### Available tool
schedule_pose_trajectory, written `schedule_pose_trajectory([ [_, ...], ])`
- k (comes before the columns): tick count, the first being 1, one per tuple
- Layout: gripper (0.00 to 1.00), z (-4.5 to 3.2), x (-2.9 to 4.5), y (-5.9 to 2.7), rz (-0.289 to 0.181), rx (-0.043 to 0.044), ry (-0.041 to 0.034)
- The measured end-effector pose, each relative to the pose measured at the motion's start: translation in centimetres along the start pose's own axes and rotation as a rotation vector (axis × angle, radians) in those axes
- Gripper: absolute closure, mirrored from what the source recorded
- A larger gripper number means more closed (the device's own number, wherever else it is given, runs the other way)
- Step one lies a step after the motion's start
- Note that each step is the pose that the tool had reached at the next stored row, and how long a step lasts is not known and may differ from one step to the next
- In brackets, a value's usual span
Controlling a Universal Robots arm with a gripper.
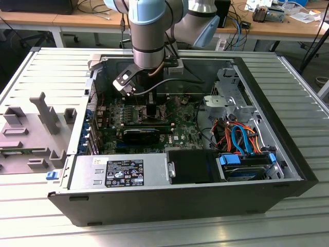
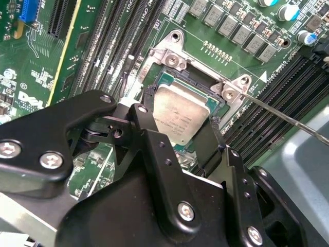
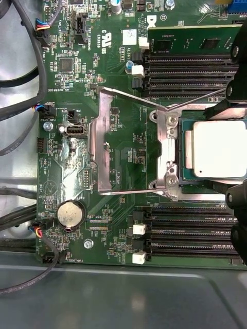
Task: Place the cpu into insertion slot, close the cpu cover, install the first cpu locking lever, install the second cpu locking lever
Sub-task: 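Place the cpu into insertion slot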
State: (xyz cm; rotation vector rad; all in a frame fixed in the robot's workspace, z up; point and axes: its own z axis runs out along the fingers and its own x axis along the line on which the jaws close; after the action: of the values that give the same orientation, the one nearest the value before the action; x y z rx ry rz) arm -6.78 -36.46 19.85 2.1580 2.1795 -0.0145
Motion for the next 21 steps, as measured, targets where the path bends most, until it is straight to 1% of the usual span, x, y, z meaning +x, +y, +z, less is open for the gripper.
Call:
schedule_pose_trajectory([
  [8,0.46,0.02,0.01,0.05,0.000,-0.0006,0.0004],
  [9,0.44,0.04,0.02,0.07,0.000,-0.0009,0.0012],
  [10,0.39,0.04,0.02,0.07,0.000,-0.0005,0.0009],
  [11,0.39,0.02,0.01,0.06,0.000,-0.0003,0.0006],
  [12,0.32,0.01,0.00,0.06,0.000,0.0000,0.0002],
  [16,0.32,0.01,0.00,0.06,0.000,0.0000,0.0001],
  [21,0.32,-0.03,0.01,-0.70,0.003,0.0002,0.0001],
])
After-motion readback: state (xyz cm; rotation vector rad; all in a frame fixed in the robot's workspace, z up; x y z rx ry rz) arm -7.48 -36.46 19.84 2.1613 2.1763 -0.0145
